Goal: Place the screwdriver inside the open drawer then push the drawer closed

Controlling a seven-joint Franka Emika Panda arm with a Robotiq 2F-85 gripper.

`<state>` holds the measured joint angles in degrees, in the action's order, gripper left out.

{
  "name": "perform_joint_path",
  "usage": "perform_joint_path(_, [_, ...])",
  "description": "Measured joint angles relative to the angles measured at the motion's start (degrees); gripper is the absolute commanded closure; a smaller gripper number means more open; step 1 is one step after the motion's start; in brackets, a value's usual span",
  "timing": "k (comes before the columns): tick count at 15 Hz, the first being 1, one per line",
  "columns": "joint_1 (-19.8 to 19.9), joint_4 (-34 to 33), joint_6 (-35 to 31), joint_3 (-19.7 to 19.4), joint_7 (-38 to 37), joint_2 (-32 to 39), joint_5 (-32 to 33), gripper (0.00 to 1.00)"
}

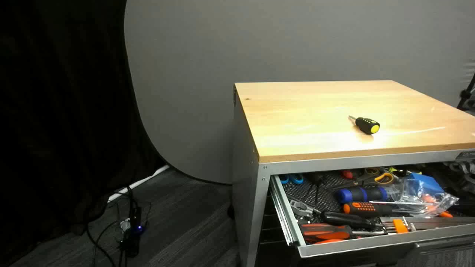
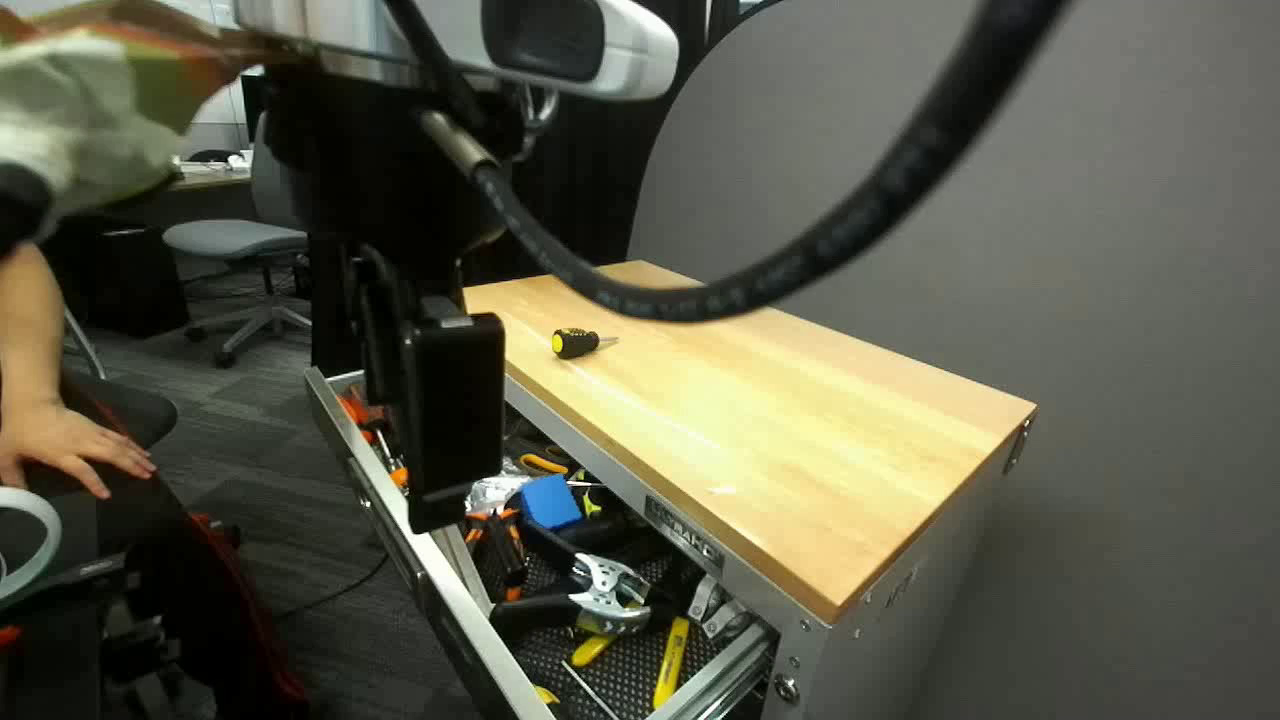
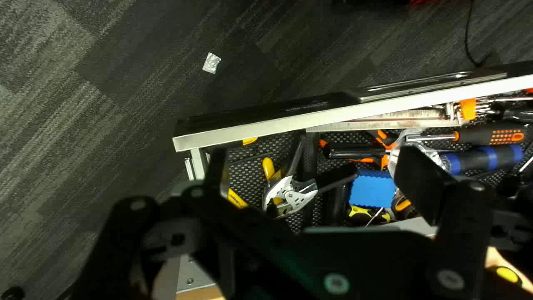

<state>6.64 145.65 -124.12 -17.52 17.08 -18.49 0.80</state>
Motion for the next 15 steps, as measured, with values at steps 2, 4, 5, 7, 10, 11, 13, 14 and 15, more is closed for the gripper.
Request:
perform_joint_path(2, [0.0,-0.4,0.0,0.0,0.0,0.0,0.0,0.0])
perform_joint_path(4, [0.0,-0.5,0.0,0.0,0.0,0.0,0.0,0.0])
perform_joint_path(5, [0.0,-0.5,0.0,0.0,0.0,0.0,0.0,0.0])
perform_joint_path(7, [0.1,-0.4,0.0,0.5,-0.6,0.2,0.0,0.0])
perform_joint_path(10, [-1.7,-0.5,-1.5,5.5,-4.7,1.5,-1.3,0.0])
perform_joint_path(11, [-3.2,-0.7,-2.4,8.0,-6.3,2.4,-2.0,0.0])
perform_joint_path(13, [-6.5,-1.6,-5.2,12.8,-9.5,4.8,-3.5,0.0])
perform_joint_path(14, [-8.1,-2.5,-6.8,14.9,-11.0,6.4,-4.0,0.0])
perform_joint_path(15, [-9.5,-3.8,-8.5,17.0,-12.6,8.4,-4.3,0.0])
